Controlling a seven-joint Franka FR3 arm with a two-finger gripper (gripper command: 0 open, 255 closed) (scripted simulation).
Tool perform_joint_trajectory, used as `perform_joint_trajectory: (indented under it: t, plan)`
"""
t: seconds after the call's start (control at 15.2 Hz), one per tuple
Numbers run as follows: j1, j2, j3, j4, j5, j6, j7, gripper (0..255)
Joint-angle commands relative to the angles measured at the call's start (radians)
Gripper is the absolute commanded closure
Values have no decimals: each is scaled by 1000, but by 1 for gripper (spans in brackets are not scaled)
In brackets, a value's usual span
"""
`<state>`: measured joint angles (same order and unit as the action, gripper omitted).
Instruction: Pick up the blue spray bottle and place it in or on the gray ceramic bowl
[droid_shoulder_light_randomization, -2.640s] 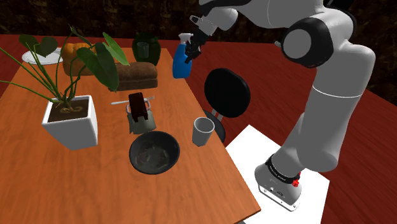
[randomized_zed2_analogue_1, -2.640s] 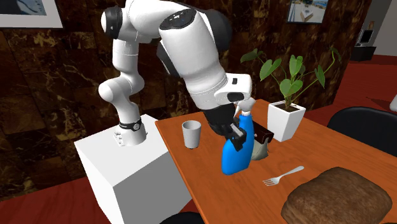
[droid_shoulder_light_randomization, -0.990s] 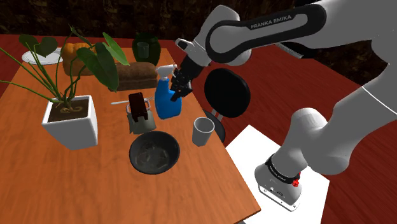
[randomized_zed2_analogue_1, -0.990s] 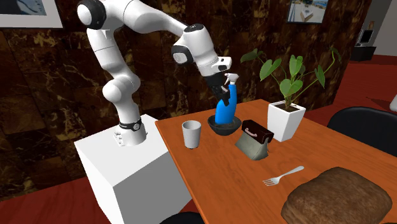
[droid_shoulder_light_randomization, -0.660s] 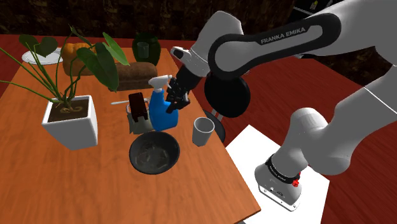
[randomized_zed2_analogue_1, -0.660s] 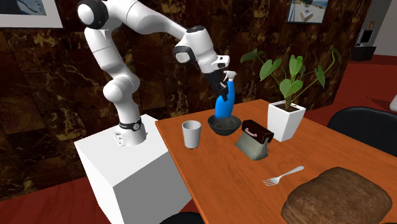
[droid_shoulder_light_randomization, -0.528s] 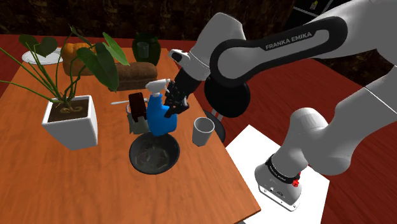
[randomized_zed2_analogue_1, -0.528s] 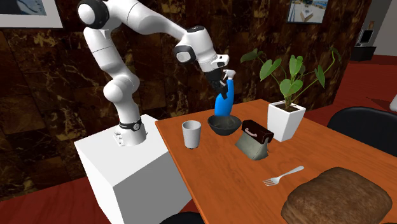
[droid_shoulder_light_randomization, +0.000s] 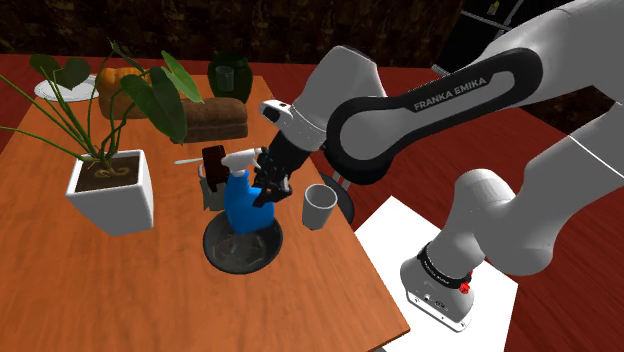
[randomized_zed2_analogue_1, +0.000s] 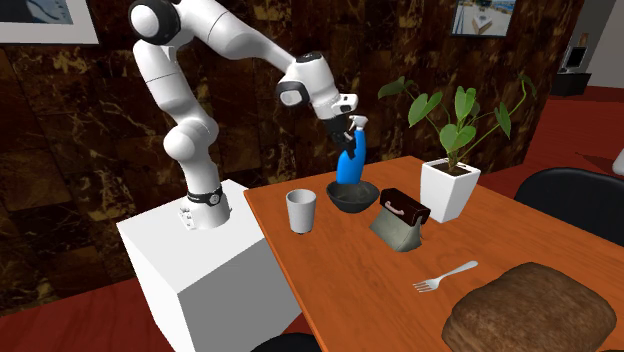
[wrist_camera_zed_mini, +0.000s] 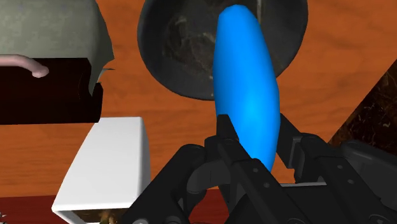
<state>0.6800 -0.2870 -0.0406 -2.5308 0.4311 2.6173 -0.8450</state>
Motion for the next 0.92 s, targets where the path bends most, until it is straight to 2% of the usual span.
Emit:
perform_joint_trajectory:
  t: [0.0,0.33,0.79,0.86]
  plan:
    - [9,17,-3,-13,19,30,-18,255]
    - [32,61,-15,-35,71,93,-69,255]
    - [32,61,-15,-35,71,93,-69,255]
    - [32,61,-15,-35,71,93,-69,0]
